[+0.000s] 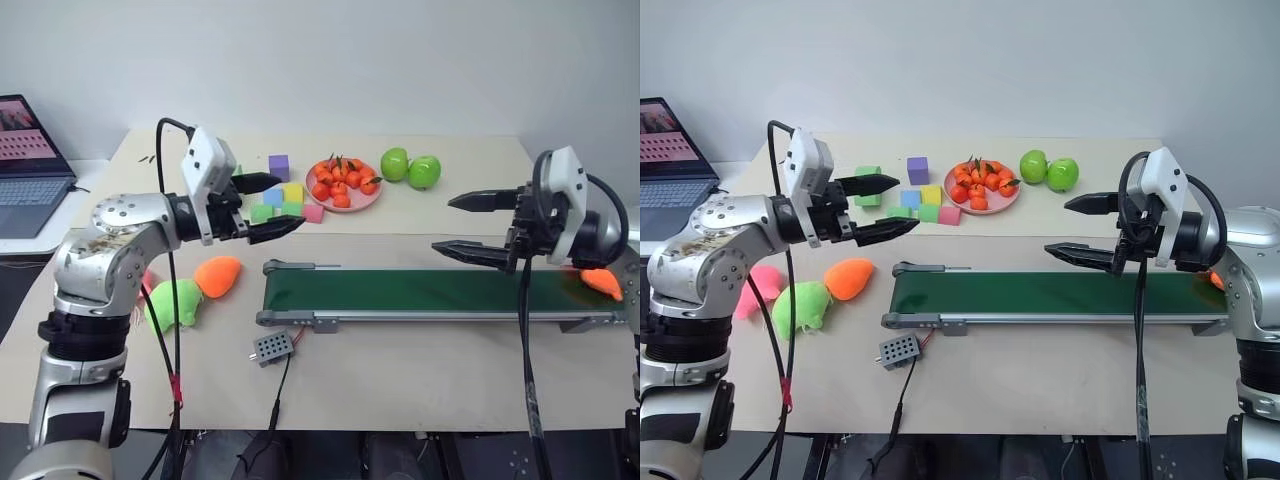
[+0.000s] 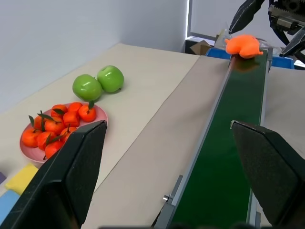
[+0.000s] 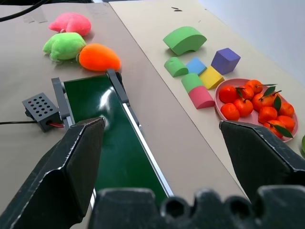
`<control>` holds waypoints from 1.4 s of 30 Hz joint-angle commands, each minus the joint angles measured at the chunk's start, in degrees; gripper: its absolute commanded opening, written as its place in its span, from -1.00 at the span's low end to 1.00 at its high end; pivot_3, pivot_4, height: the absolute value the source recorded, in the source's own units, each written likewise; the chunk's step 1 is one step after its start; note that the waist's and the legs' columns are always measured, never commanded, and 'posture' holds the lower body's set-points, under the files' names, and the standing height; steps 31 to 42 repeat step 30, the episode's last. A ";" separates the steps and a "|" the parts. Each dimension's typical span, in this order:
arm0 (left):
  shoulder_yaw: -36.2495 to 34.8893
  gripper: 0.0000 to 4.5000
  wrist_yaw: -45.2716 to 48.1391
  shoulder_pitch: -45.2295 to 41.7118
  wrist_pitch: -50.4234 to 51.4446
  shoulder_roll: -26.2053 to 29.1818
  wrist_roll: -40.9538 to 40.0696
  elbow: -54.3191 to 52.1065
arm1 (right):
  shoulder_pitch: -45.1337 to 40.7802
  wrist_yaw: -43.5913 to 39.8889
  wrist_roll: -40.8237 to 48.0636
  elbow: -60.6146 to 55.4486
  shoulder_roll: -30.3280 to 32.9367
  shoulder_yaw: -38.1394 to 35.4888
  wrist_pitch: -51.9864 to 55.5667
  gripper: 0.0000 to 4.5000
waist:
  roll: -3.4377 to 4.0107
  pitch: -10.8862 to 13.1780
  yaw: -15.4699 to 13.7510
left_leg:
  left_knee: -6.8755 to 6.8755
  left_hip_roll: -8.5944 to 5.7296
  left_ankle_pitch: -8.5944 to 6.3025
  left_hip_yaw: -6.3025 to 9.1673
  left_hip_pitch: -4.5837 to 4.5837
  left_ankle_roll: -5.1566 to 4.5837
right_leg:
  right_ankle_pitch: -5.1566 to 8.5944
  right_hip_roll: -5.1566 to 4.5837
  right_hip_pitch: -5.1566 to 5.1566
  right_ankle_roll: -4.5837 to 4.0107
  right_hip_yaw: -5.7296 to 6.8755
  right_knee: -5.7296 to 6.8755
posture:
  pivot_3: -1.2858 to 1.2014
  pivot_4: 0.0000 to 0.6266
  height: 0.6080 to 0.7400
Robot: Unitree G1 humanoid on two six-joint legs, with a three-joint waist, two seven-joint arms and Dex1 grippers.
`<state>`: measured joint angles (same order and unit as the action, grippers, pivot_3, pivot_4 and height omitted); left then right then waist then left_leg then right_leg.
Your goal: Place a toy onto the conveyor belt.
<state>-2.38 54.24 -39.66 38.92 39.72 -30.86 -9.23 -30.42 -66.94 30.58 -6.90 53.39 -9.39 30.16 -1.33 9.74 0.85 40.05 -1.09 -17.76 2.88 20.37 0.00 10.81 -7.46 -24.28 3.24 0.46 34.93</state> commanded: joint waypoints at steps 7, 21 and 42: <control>-0.38 0.96 2.04 -0.94 -0.09 1.26 -0.64 -0.59 | -0.34 0.15 0.95 -1.40 0.68 -1.66 -0.30 1.00 | 0.00 0.00 -0.05 | 0.00 0.00 0.00 0.00 0.00 0.00 | 0.00 0.00 0.00 0.00 0.00 0.00 | 0.03 -0.52 0.97; -0.31 0.96 2.60 -0.94 -0.16 1.40 -0.66 -0.11 | -0.05 -0.08 0.80 -1.28 1.02 -1.82 -0.47 1.00 | 0.00 0.00 -0.02 | 0.00 0.00 0.00 0.00 0.00 0.00 | 0.00 0.00 0.00 0.00 0.00 0.01 | 0.03 -0.52 0.97; -0.10 0.96 4.01 0.17 0.92 2.21 -1.08 -0.44 | 0.18 -0.35 0.79 -1.23 1.08 -1.82 -0.41 1.00 | 0.00 0.00 -0.02 | 0.00 0.00 0.00 0.00 0.01 0.00 | 0.00 0.00 0.00 0.00 0.00 0.02 | 0.03 -0.52 0.97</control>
